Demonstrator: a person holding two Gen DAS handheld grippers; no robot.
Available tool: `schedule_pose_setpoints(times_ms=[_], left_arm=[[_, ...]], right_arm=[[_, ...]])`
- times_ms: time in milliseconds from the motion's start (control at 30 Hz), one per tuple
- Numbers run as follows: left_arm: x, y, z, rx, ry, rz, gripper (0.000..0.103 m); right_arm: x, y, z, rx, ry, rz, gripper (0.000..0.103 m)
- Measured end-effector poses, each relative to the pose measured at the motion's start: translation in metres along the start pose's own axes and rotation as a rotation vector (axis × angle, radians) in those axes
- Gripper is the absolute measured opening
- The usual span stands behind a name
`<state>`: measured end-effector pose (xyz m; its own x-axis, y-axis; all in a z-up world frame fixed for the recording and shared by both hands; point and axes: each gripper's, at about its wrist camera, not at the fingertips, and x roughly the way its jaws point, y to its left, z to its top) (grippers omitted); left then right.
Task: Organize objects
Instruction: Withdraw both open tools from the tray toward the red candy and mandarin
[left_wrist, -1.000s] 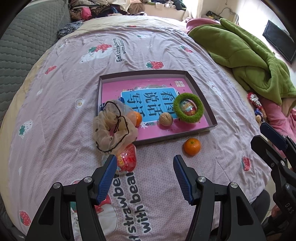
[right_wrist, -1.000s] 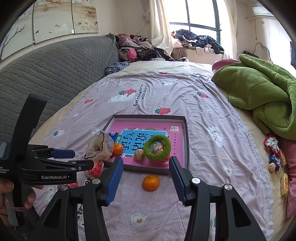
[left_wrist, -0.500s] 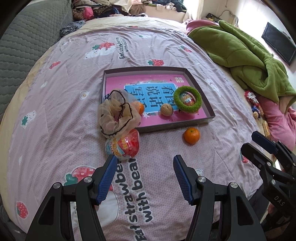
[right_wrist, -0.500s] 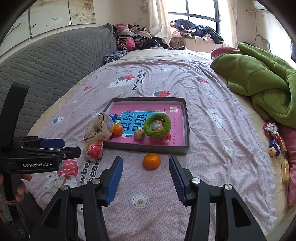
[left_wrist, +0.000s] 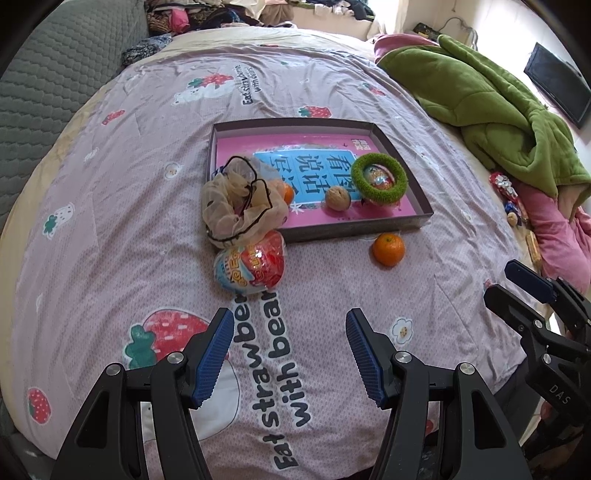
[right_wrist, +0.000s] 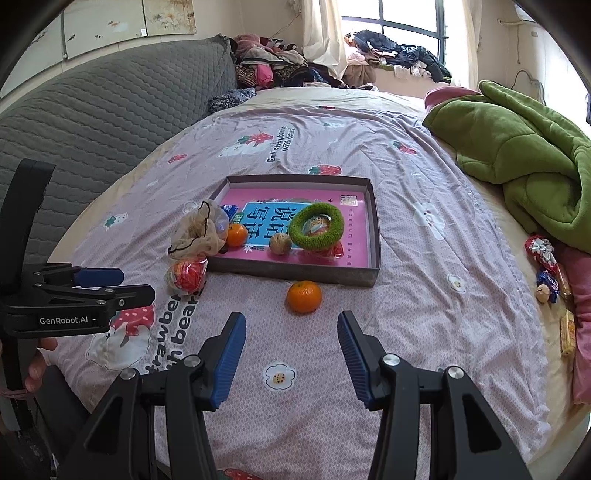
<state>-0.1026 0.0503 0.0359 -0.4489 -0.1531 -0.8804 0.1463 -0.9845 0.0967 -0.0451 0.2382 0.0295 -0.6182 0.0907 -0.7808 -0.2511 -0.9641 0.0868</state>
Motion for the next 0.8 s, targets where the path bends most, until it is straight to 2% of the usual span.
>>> schedule_pose_setpoints(times_ms=[800], left_arm=[[0.038,0.008,-0.034,-0.018,0.076,0.005,0.065]], right_arm=[[0.030,0.001,-0.032,-0.004,0.079,0.004,0.051]])
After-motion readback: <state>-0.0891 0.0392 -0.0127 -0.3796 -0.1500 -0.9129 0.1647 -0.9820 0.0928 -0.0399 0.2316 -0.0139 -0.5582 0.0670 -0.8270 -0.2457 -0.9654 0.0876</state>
